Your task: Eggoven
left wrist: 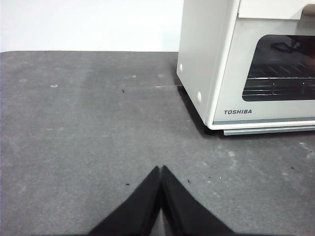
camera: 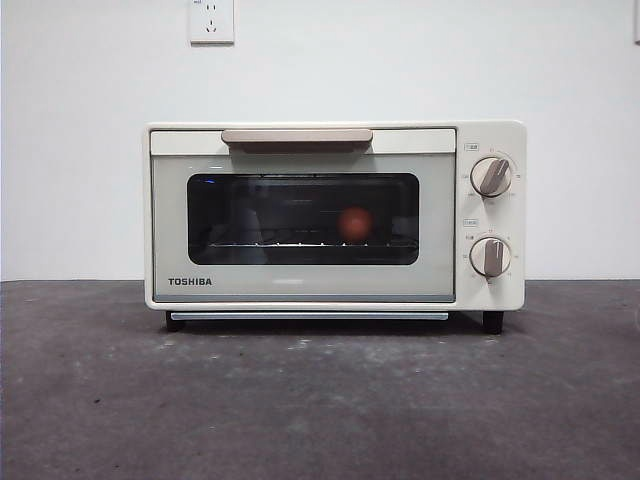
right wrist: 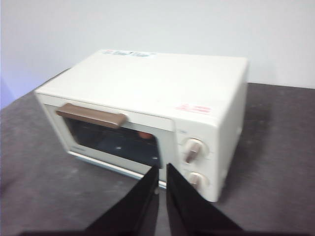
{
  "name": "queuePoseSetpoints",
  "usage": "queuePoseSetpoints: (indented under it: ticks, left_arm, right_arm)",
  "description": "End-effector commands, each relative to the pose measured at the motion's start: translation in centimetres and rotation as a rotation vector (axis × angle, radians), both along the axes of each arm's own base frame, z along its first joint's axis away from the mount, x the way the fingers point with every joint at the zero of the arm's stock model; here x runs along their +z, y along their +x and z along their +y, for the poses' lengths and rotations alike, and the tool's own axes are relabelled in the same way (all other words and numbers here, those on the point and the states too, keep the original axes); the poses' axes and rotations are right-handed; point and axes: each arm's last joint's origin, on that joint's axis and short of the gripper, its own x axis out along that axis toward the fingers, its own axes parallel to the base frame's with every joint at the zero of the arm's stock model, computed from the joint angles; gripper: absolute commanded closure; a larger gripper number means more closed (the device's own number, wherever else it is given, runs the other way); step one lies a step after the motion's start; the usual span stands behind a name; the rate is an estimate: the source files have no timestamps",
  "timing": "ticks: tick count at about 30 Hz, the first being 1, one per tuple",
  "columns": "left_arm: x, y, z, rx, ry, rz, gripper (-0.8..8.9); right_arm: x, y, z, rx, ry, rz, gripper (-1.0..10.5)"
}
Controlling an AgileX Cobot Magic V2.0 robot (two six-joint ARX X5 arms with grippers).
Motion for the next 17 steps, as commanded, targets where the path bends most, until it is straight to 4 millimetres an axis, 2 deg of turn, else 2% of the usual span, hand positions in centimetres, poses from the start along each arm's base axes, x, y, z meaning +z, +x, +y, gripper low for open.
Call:
queuePoseSetpoints:
  ticks: [1, 5, 9, 14, 17]
  left_arm:
    - [-0.9, 0.1, 0.0, 0.004, -0.003, 0.026, 8.06]
    - [-0.9, 0.1, 0.0, 0.004, -0.003, 0.026, 8.06]
    - [-0.9, 0.1, 0.0, 0.004, -0.003, 0.026, 8.06]
    - [-0.9, 0.1, 0.0, 0.004, -0.003, 0.026, 8.06]
    - [-0.9, 0.1, 0.0, 0.004, -0.003, 0.021, 8.06]
  right_arm:
    - [-0.9, -0.4, -1.1, -0.065, -0.071, -0.097, 9.4]
    - [-3.5, -1.1, -2.0, -0.156, -0.088, -0.184, 9.4]
    - [-7.1, -1.2, -2.2, -0.197, -0.079, -0.238, 9.4]
    - [-11.7, -1.0, -2.2, -0.215, -0.048, -0.233, 9.4]
    - [-13.7, -0.9, -2.3, -0.239, -0.027, -0.206, 9.4]
